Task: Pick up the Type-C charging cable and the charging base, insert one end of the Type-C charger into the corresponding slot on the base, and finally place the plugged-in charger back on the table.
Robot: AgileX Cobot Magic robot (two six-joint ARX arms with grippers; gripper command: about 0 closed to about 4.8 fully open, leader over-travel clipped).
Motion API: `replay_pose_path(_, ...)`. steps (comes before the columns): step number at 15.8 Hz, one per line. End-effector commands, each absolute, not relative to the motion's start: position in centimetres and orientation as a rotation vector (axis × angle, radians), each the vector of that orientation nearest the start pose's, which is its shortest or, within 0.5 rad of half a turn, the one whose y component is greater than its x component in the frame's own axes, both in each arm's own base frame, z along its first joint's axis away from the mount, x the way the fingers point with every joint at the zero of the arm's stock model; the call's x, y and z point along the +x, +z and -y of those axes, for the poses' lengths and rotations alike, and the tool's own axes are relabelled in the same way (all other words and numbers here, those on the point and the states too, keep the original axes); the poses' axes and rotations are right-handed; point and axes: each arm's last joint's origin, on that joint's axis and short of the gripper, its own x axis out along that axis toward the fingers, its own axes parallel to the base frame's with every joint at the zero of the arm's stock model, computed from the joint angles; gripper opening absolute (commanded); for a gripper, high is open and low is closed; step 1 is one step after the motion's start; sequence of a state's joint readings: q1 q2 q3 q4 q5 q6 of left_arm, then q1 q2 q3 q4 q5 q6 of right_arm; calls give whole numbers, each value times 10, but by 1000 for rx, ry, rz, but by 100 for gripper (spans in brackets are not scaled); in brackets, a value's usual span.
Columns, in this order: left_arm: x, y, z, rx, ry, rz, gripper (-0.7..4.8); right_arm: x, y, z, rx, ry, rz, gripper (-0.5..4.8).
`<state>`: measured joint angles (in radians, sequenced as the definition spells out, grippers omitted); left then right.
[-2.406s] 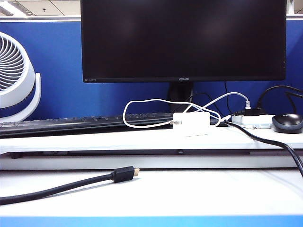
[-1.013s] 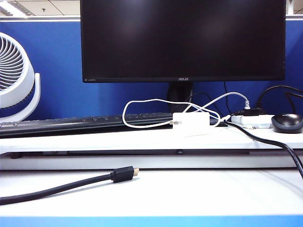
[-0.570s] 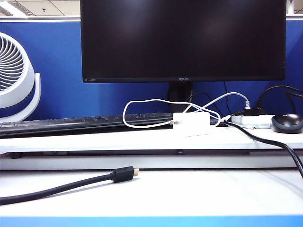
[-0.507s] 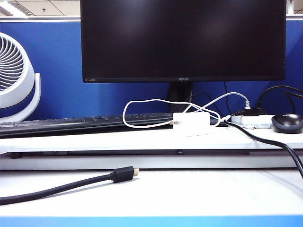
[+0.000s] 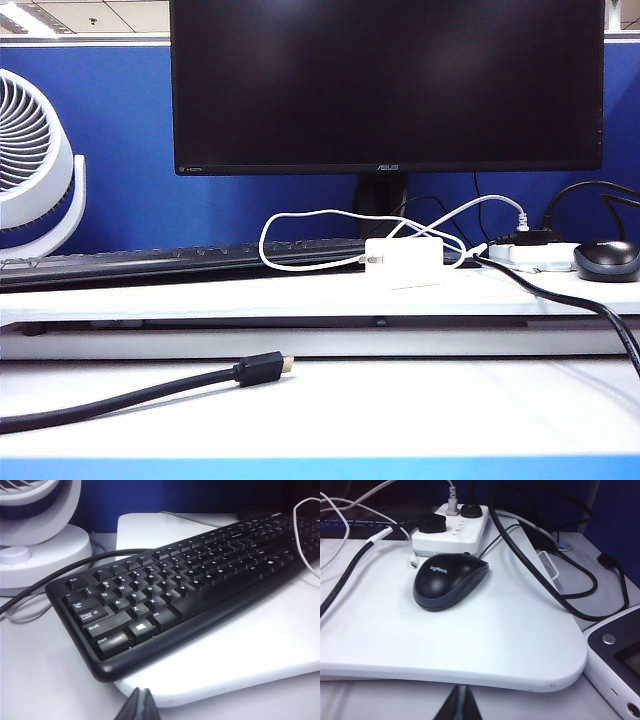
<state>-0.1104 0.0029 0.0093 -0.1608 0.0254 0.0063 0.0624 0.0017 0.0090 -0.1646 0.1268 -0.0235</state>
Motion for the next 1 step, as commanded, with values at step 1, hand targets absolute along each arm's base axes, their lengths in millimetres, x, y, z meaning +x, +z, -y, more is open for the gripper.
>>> replay_pose_path(1, 95, 150, 11, 10, -137, -162, -1, 96, 149, -3, -41, -55, -159, -1)
